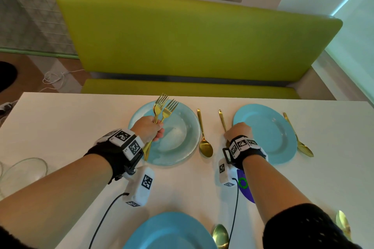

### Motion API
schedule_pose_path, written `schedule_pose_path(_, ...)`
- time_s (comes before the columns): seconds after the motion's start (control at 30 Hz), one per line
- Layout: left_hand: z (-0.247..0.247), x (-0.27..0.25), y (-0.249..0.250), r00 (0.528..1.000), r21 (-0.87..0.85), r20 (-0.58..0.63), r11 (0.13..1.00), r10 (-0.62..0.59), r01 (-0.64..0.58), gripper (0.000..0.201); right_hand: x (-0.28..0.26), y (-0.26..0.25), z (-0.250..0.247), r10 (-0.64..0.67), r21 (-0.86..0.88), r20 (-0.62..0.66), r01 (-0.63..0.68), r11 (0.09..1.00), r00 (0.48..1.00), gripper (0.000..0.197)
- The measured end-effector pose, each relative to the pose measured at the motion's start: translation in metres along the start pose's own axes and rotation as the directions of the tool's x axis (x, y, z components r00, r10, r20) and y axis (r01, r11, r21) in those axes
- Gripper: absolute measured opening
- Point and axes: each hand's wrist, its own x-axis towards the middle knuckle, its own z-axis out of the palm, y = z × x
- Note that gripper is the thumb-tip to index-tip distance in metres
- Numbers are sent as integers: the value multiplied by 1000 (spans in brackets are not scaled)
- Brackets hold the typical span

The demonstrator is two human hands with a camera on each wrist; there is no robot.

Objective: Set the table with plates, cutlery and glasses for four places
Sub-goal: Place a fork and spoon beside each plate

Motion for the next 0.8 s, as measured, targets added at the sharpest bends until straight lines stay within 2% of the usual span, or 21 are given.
schedule_pose_path(0.07,0,0,0,1000,-3,-3,1000,-1,1,24,-1,0,2,16,77,-14,-15,997,1000,13)
schedule_pose_path(0.2,1,0,0,1000,-3,-3,1000,-8,8,23,-2,0,1,67,181,-55,-56,982,996,15)
schedule_pose_path(0.8,8,-4,-6,999,-10,8,999,-51,51,20,-7,4,-4,62,160,-105,-45,986,993,17)
